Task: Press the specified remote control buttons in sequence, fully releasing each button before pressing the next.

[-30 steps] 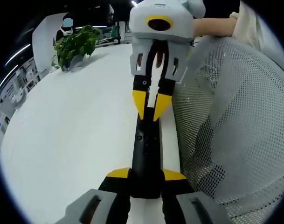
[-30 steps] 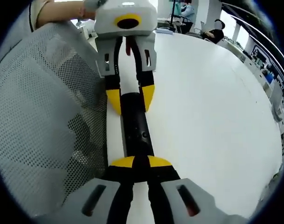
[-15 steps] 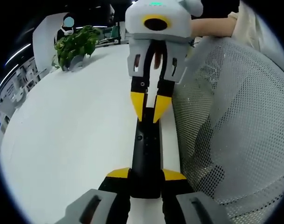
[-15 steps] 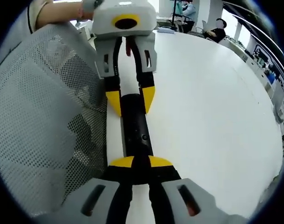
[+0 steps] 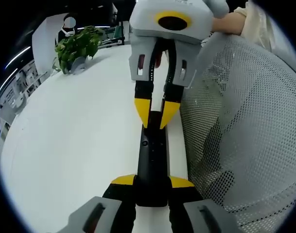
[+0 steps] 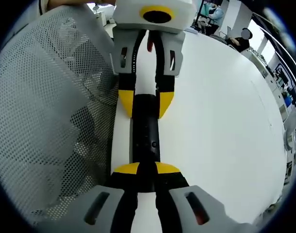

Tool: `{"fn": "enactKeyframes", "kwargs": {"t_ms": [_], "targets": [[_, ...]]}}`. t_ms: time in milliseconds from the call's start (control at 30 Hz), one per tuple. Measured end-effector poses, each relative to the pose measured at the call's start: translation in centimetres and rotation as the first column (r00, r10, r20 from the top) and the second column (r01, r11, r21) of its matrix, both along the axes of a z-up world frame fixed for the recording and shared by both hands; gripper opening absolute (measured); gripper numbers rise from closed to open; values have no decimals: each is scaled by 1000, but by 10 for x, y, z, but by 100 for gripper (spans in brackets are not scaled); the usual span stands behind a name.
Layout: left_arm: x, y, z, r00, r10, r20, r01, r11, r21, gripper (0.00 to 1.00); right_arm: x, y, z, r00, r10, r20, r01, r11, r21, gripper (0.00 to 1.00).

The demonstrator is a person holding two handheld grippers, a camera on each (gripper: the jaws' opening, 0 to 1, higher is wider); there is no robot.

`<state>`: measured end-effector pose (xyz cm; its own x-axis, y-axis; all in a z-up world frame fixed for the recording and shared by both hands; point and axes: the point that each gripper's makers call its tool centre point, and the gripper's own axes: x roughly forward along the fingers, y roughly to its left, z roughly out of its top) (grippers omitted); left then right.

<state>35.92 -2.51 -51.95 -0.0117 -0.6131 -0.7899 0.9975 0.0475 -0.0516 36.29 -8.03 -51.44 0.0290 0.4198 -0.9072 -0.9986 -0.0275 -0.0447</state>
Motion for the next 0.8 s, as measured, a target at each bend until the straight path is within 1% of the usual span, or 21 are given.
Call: {"fn": "enactKeyframes", "kwargs": {"t_ms": [67,133,267,367,500,600,633,667,733,767,800], "targets": [[0,0,0,1000,0,1,0,1000,2,24,1,0,0,1000,4,-16,-4,1000,-3,9],[0,0,0,1000,6,1,-6,1000,5,24,1,1,0,999,-14,-39,13,1000,-9,10],[0,0,1,1000,9,-2,-9,1000,4,24,1,1,-1,999,-5,-52,3,999,-43,10],[0,0,1,1000,11,-3,-11,1000,2,24,-2,1,-1,999,3,-49,-8,995,-103,10],[0,0,1,1000,11,-3,-11,1000,2,24,-2,0,0,999,-15,-38,10,993,-115,10],[0,0,1,1000,9,-3,-9,1000,1,24,-1,-2,2,998,-42,-37,39,997,-72,10],[0,0,1,1000,10,-3,-10,1000,1,24,-1,-1,2,997,-66,-49,64,997,-45,10],[0,-1,1,1000,10,-3,-10,1000,1,24,-1,-1,2,992,-106,-72,105,994,-13,10],[0,-1,1,1000,14,-6,-14,1000,-2,24,0,-1,3,987,-134,-91,138,990,35,9],[0,-1,1,1000,20,-11,-20,1000,-7,24,1,-1,4,979,-165,-116,175,982,78,9],[0,-1,2,1000,27,-16,-27,1000,-13,24,1,-1,5,976,-177,-131,193,974,121,9]]}}
